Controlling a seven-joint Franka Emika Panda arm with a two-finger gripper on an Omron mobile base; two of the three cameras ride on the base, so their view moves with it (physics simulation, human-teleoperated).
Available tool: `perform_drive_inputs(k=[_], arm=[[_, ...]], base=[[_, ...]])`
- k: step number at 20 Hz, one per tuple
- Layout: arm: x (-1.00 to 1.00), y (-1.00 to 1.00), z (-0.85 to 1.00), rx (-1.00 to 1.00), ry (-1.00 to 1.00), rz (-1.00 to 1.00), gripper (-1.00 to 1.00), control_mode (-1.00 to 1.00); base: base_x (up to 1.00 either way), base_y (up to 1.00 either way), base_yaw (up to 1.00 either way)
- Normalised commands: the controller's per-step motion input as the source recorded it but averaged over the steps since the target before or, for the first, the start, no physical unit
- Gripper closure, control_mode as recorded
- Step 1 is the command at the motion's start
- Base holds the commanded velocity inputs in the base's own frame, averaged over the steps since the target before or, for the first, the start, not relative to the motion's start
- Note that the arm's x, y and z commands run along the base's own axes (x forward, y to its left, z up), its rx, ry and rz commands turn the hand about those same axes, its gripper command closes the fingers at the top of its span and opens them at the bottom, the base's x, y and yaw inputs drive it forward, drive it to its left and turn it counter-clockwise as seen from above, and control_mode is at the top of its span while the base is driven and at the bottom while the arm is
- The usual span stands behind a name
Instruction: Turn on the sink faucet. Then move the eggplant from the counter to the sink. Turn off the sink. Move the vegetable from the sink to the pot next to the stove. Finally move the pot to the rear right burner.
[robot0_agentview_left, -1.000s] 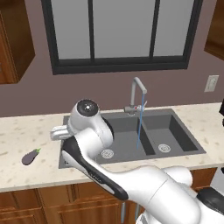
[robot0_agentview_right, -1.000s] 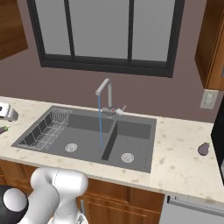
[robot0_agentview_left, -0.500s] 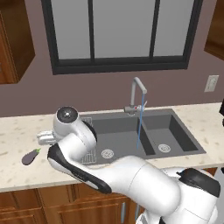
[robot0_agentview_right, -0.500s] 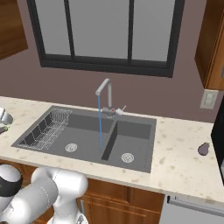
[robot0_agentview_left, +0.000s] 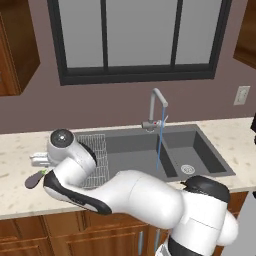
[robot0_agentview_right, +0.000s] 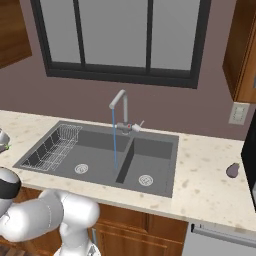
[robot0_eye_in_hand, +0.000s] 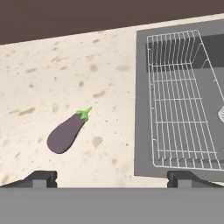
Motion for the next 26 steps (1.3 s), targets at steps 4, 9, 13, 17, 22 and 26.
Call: perform_drive_inputs(k=[4,9,13,17,22,26], arm=[[0.09,0.39,-0.11,0.03,0.03,-0.06,-1.0,-1.0],[0.0,0.23,-0.13,0.0,0.08,-0.03,-1.0,-1.0],[0.08,0.18,-0.2,0.01,0.08,0.0,-1.0,-1.0],[0.17,0.18,-0.27,0.02,0.06,0.0,-1.0,-1.0],[0.2,0.18,-0.42,0.0,0.01,0.0,-1.0,-1.0],[0.21,0.24,-0.2,0.0,0.01,-0.01,-1.0,-1.0]], base=[[0.0,0.0,0.0],[0.0,0.0,0.0],[0.0,0.0,0.0],[0.0,0.0,0.0],[0.0,0.0,0.0],[0.0,0.0,0.0]])
